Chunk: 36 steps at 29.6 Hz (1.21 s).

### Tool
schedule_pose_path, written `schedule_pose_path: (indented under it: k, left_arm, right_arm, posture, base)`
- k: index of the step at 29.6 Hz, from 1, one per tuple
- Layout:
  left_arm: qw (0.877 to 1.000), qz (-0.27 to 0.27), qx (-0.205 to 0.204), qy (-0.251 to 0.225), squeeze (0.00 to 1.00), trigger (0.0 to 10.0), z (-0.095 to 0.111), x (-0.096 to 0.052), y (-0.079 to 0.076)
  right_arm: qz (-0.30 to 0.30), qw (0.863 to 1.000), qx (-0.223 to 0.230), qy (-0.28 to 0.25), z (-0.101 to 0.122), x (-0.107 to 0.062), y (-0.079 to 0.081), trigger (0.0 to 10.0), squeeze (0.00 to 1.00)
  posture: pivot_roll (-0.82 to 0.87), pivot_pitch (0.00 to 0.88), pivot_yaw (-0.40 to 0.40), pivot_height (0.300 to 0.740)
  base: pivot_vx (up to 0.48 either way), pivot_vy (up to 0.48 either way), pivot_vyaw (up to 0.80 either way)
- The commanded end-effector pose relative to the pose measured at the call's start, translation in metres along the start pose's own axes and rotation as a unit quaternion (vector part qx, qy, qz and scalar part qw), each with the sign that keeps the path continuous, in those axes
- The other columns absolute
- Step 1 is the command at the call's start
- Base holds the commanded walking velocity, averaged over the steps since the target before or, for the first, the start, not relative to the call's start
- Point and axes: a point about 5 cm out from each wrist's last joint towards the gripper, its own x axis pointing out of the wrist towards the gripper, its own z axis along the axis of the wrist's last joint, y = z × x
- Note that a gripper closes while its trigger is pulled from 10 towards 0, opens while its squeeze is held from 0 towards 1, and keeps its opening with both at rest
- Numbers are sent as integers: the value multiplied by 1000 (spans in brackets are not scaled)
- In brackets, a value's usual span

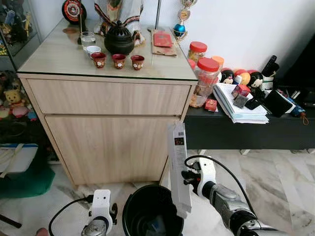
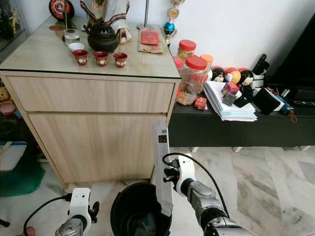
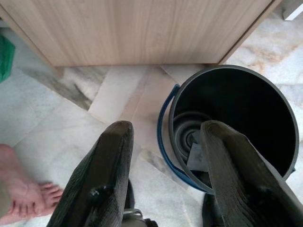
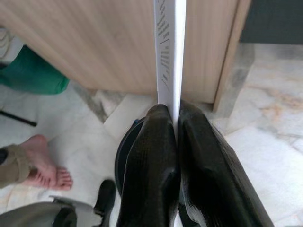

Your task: Picking trash to rubbish bin

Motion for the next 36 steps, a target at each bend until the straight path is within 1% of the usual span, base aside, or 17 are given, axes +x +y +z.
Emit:
schedule_pose_path:
  k: [1,8,10,12,14,16,17,23,26,27,28,30,31,36]
  left_arm:
    - [1000,-11,4,-3,0,10000,0,0,-6]
    - [1000,-12,0,-5,0,10000,0,-1,-7]
    - [999,-31,-13,-17,0,10000,4,0,-11]
    - [998,-49,-15,-23,0,10000,6,0,-15]
    - [997,-73,-12,-35,0,10000,11,1,-21]
    - [993,-109,5,-45,0,10000,16,2,-29]
    - [993,-109,5,-45,0,10000,16,2,-29]
    - [988,-147,12,-52,0,10000,20,2,-38]
    - [986,-156,10,-53,0,10000,20,1,-39]
    - [986,-156,10,-52,0,10000,20,1,-39]
    - [986,-156,10,-52,0,10000,20,1,-39]
    - [986,-156,9,-52,0,10000,20,1,-39]
    - [986,-156,8,-51,0,10000,19,1,-38]
    - [986,-156,6,-51,0,10000,19,1,-37]
  right_arm:
    - [-1,1000,-6,4,3,-1,-2,10000,0]
    - [-5,1000,-11,19,-3,-3,-5,10000,0]
    - [-5,1000,-12,23,-4,-4,-6,10000,0]
    - [-5,1000,-11,24,-5,-4,-7,10000,0]
    - [-4,1000,-11,25,-5,-5,-7,10000,0]
    - [-2,1000,-12,28,-5,-5,-7,10000,0]
    - [-2,1000,-12,28,-5,-5,-7,10000,0]
    - [-3,999,-20,38,-6,-4,-7,10000,0]
    - [-1,999,-21,39,-5,-4,-6,10000,0]
    - [-1,999,-21,39,-5,-4,-6,10000,35]
    - [0,999,-21,39,-5,-4,-6,10000,553]
    - [-1,999,-21,38,-5,-4,-6,10000,878]
    - [-1,999,-20,37,-5,-4,-6,10000,898]
    - [-1,999,-20,36,-4,-4,-7,10000,902]
  posture:
    - [-51,40,-186,740]
    - [-52,39,-190,740]
    - [-54,39,-190,740]
    - [-54,39,-190,740]
    - [-57,38,-191,740]
    - [-55,39,-192,740]
    - [-55,39,-192,740]
    - [-55,40,-192,740]
    - [-53,41,-195,740]
    - [-53,41,-195,740]
    - [-53,41,-195,740]
    - [-53,41,-195,740]
    - [-53,41,-195,740]
    - [-53,41,-195,740]
  base:
    - [0,0,0]
    - [0,0,0]
    - [0,0,0]
    - [0,0,0]
    - [0,0,0]
    - [0,0,0]
    - [0,0,0]
    - [0,0,0]
    - [0,0,0]
    - [0,0,0]
    - [0,0,0]
    - [0,0,0]
    - [0,0,0]
    - [0,0,0]
